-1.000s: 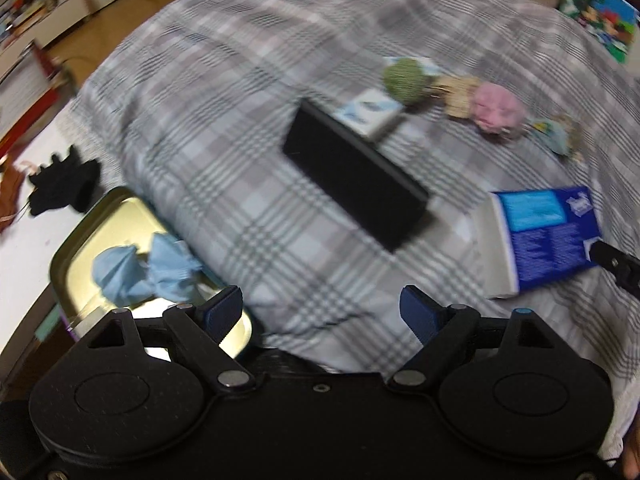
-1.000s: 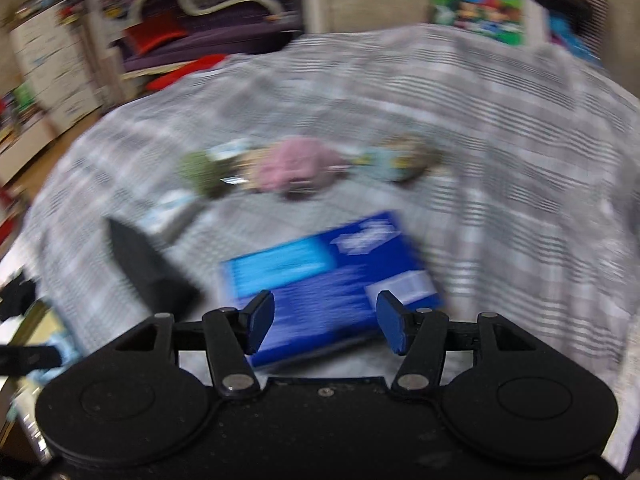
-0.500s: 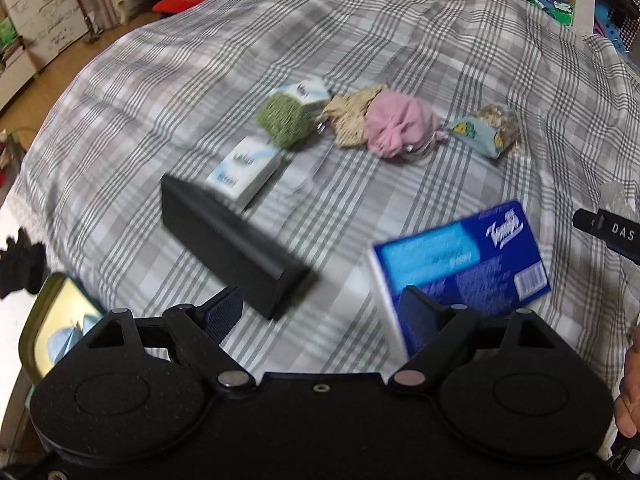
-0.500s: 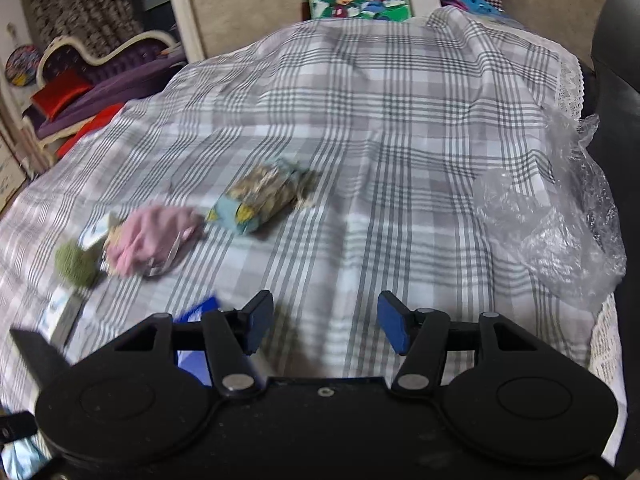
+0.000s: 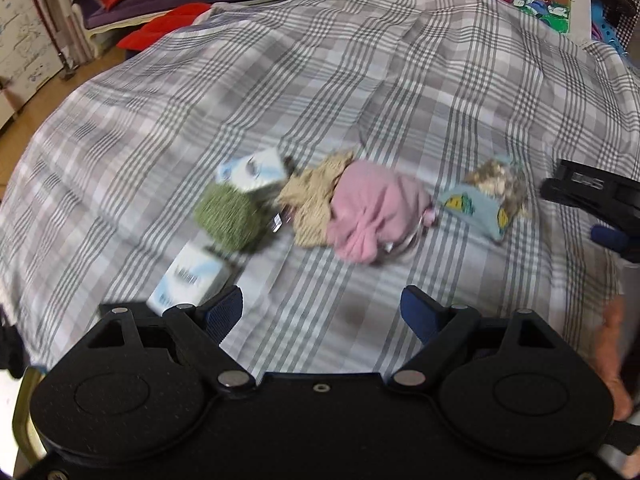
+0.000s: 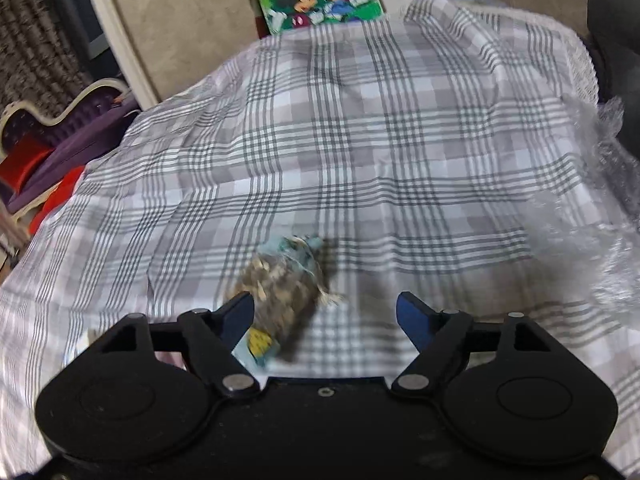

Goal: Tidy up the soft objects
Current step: 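Move both tools back over the pile of items on the bed, then grasp the pink cloth bundle with left tool while right tool grasps the bagged sachet, then carry the pink bundle and bagged sachet to the gold tray with both tools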

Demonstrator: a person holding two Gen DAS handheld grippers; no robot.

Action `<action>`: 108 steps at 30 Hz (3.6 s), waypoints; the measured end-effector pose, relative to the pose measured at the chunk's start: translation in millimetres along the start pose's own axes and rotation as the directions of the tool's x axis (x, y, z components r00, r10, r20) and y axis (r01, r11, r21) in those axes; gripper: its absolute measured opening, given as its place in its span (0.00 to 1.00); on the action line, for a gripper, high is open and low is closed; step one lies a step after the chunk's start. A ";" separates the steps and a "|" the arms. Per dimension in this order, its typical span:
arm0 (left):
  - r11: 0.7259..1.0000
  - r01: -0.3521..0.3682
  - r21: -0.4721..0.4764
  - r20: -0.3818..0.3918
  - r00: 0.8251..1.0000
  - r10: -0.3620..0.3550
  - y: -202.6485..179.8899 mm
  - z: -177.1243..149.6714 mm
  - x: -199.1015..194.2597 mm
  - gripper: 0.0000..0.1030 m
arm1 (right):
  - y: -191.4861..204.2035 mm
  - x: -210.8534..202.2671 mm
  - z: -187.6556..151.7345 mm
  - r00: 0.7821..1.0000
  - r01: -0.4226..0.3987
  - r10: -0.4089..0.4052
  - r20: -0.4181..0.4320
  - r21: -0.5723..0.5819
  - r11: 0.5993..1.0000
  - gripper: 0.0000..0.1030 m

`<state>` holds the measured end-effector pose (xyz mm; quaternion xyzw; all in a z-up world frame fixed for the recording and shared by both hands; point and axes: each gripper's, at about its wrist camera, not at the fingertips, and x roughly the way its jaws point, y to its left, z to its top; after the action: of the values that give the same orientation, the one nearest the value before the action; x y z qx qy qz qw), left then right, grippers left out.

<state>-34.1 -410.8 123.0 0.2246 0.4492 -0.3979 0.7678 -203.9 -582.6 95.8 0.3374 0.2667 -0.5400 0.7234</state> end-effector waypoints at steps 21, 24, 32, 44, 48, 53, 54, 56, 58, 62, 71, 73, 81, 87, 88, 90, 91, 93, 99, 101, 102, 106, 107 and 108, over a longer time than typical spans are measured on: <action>0.999 0.025 0.036 0.008 1.000 -0.025 4.7 38.0 57.3 0.90 | 64.0 83.8 1.6 0.981 0.111 -0.128 -0.147 -0.118 0.987 0.41; 0.998 0.029 0.052 0.011 0.999 -0.030 -2.6 40.7 60.7 0.91 | 57.8 67.9 2.1 0.985 0.111 -0.126 -0.119 -0.120 0.986 0.40; 0.996 0.016 0.093 0.004 1.000 -0.016 -26.4 47.2 79.3 0.92 | 24.5 -1.3 8.5 0.995 0.088 -0.092 -0.024 -0.137 0.987 0.41; 0.994 -0.013 0.107 -0.084 0.996 0.022 -54.7 47.8 124.6 0.85 | -22.6 -62.7 -18.2 0.999 0.036 -0.045 -0.027 -0.267 0.963 0.41; 0.990 -0.043 0.136 -0.060 0.997 0.052 -59.9 42.2 119.2 0.62 | -28.9 -69.4 -31.1 0.999 0.020 -0.032 -0.035 -0.287 0.958 0.41; 0.997 0.015 0.080 -0.086 0.996 -0.008 -49.3 36.9 97.5 0.58 | -35.3 -78.7 -40.8 0.998 -0.013 -0.005 -0.067 -0.259 0.966 0.41; 0.997 0.030 0.067 -0.086 0.996 -0.024 -47.1 34.5 89.9 0.58 | -36.0 -81.7 -42.4 0.998 -0.019 0.002 -0.068 -0.256 0.966 0.41; 0.997 0.042 0.069 -0.068 0.997 -0.037 -47.1 29.9 72.7 0.58 | -35.8 -88.4 -47.5 0.997 -0.028 0.010 -0.072 -0.257 0.966 0.41; 0.996 0.044 0.076 -0.046 0.998 -0.041 -47.0 24.2 51.9 0.58 | -35.6 -97.0 -54.5 0.997 -0.042 0.023 -0.074 -0.260 0.965 0.41; 0.995 0.076 0.070 -0.031 0.997 -0.074 -41.3 7.7 8.1 0.58 | -32.5 -114.3 -71.7 0.994 -0.074 0.049 -0.093 -0.276 0.958 0.41; 0.989 0.105 0.107 -0.057 0.993 -0.100 -34.3 -49.7 -46.6 0.59 | -34.2 -149.1 -126.7 0.984 -0.132 0.084 -0.156 -0.328 0.935 0.41; 0.989 0.106 0.103 -0.082 0.992 -0.098 -32.8 -63.5 -50.3 0.59 | -34.8 -155.2 -138.5 0.982 -0.139 0.086 -0.168 -0.336 0.932 0.41; 0.983 0.160 0.092 -0.116 0.982 -0.149 -22.6 -110.7 -71.8 0.59 | -40.5 -178.9 -174.6 0.978 -0.153 0.090 -0.188 -0.350 0.924 0.41; 0.984 0.169 0.060 -0.112 0.980 -0.162 -6.4 -141.1 -92.2 0.59 | -38.8 -199.0 -192.0 0.972 -0.187 0.118 -0.203 -0.361 0.914 0.41; 0.985 0.166 0.052 -0.109 0.981 -0.160 -2.7 -146.4 -95.5 0.59 | -36.6 -202.2 -195.9 0.971 -0.192 0.121 -0.206 -0.370 0.909 0.41; 0.987 0.155 0.033 -0.111 0.982 -0.150 5.9 -157.3 -100.4 0.59 | -30.5 -208.3 -203.9 0.968 -0.206 0.129 -0.213 -0.395 0.895 0.41; 0.988 0.150 0.023 -0.114 0.983 -0.147 10.8 -163.2 -102.2 0.59 | -27.1 -210.7 -207.9 0.967 -0.215 0.134 -0.218 -0.408 0.887 0.41; 0.989 0.146 -0.012 -0.114 0.983 -0.146 23.2 -174.3 -106.4 0.59 | -19.4 -216.8 -218.1 0.962 -0.234 0.143 -0.231 -0.434 0.870 0.41; 0.987 0.117 -0.110 -0.093 0.988 -0.127 66.7 -201.6 -120.8 0.59 | 10.4 -231.0 -249.9 0.950 -0.283 0.165 -0.264 -0.514 0.809 0.41; 0.985 0.098 -0.144 -0.081 0.991 -0.111 84.0 -208.7 -125.3 0.59 | 22.7 -236.0 -261.4 0.946 -0.300 0.172 -0.275 -0.543 0.784 0.41; 0.984 0.086 -0.159 -0.074 0.992 -0.099 92.6 -212.2 -127.8 0.59 | 29.4 -238.7 -266.6 0.944 -0.310 0.177 -0.280 -0.556 0.771 0.41; 0.973 0.031 -0.229 -0.057 0.997 -0.045 126.8 -223.1 -130.7 0.59 | 57.8 -246.6 -282.8 0.935 -0.343 0.200 -0.292 -0.603 0.720 0.41; 0.969 0.018 -0.245 -0.059 0.998 -0.033 135.3 -225.8 -129.8 0.59 | 65.1 -248.6 -286.4 0.932 -0.352 0.207 -0.296 -0.613 0.707 0.41; 0.965 0.006 -0.262 -0.062 0.998 -0.023 143.2 -228.5 -128.3 0.59 | 71.8 -250.2 -289.4 0.929 -0.361 0.213 -0.301 -0.620 0.697 0.41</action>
<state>-70.4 -114.4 119.4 0.1310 0.5240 -0.3331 0.7728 -209.7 -194.0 115.5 0.1486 0.4584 -0.2509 0.8395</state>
